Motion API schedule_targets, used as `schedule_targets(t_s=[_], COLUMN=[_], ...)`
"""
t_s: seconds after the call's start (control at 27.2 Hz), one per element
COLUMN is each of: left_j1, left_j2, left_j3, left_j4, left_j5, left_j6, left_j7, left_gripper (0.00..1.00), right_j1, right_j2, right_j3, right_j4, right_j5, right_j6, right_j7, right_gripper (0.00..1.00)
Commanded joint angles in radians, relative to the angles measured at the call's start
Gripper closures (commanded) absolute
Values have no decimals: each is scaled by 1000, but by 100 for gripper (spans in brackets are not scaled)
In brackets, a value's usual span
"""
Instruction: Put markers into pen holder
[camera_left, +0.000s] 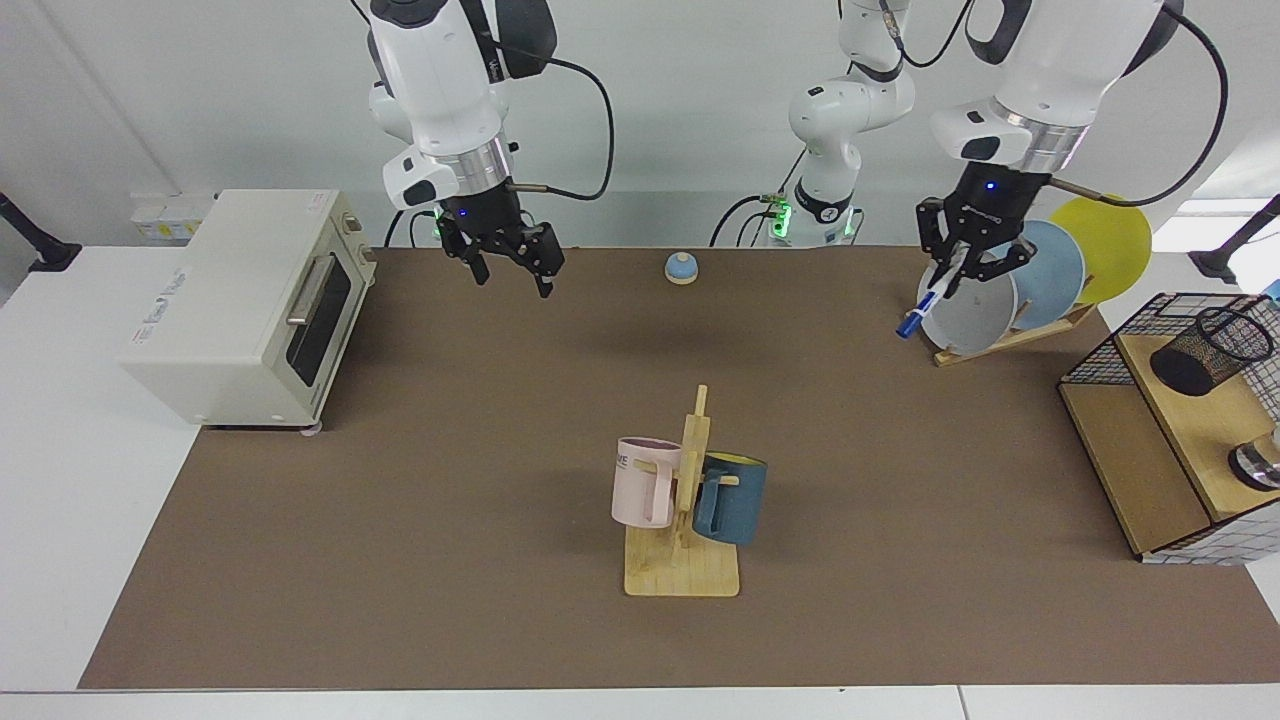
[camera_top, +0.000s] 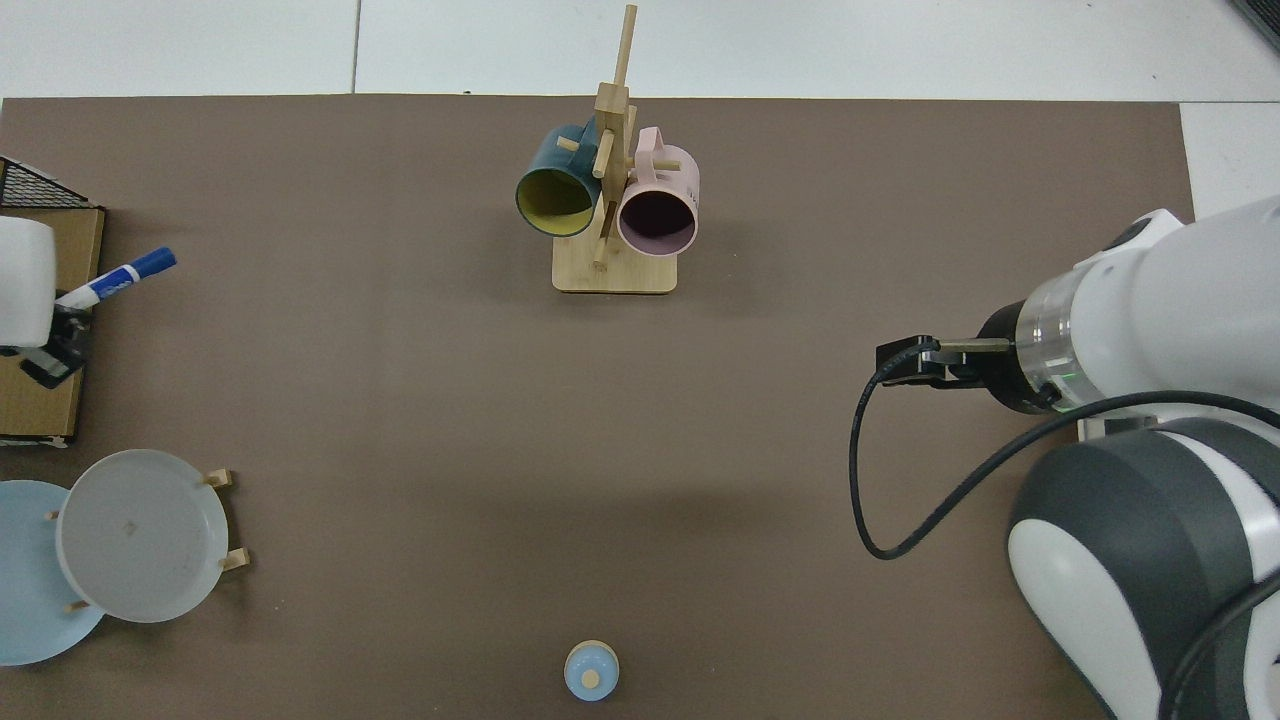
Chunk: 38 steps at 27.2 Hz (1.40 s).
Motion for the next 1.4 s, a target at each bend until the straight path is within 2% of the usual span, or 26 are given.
schedule_targets(t_s=[0.0,0.22,0.4,0.59,0.7,0.92,1.18,1.36], left_j1=[22,22,24,24,24,27,93,94], left_j2=[104,133,175,182,195,264,282,268], left_j3=[4,36,82,145,182,191,204,202], left_j4=[155,194,258,263,267,319,312,264], left_j5=[122,295,358,408,412,504,575,642], left_j6=[-87,-72,-52,42,86,121,189,200], left_j7=[136,336,475,626,675,767,865,885], left_gripper=[100,100,100,100,100,100,100,100], right_j1=[-10,-12,-10,-12,-15,-16,-41,-52], right_j2=[-7,-6,-4,-4,5,51,51,42], right_j3=[2,2,2,2,4,5,5,5], right_j4=[7,10,13,32,74,202,226,213], right_j5=[-22,-17,-25,-65,-74,-95,-92,-74], right_j6=[-44,-86,-106,-116,-150,-221,-234,-219], right_j7=[-78,-121,-154,-179,-184,-200,-216,-214], right_gripper=[0,0,0,0,0,0,0,0])
